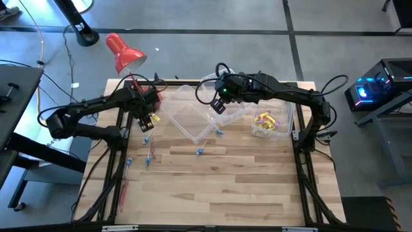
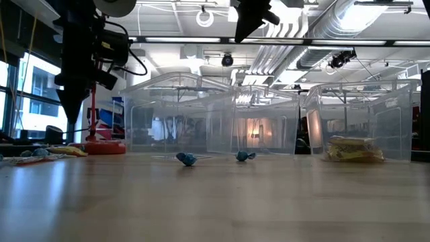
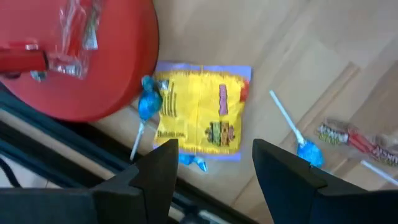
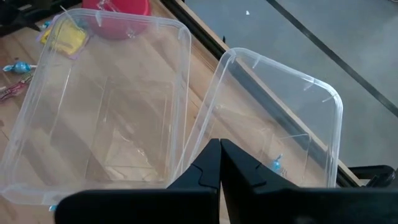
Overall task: Sort candy
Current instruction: Put the yellow candy into the right transparent bin
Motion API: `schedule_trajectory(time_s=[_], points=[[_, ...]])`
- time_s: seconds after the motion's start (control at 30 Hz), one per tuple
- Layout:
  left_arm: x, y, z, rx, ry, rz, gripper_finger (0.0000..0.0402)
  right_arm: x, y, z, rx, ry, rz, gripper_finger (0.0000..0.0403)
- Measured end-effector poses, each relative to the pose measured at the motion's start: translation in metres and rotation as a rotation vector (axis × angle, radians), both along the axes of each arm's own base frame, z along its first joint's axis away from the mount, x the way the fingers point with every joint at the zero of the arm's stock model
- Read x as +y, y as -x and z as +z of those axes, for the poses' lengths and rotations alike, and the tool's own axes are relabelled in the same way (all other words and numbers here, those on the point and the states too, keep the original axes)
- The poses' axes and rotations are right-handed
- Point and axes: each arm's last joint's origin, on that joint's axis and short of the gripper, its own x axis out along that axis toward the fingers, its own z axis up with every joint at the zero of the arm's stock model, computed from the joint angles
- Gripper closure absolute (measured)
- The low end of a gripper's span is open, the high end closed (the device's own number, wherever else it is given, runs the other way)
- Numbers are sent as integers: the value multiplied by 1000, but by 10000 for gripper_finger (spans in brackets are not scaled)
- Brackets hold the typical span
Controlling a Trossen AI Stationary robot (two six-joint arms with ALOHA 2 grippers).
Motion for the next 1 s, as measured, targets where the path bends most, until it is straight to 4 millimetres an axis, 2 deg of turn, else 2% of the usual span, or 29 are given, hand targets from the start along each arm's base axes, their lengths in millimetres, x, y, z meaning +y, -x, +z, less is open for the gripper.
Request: schedule_trajectory(time_s=[0.3, 0.57, 1.0], points=[[16, 5, -7, 29, 23, 4, 202, 0, 0, 0, -17, -16, -17, 403], [26, 0, -17, 14, 68, 0, 202, 0, -1, 0, -27, -26, -31, 403], [41, -9, -53, 151, 153, 74, 202, 0, -1, 0, -28, -27, -32, 403]])
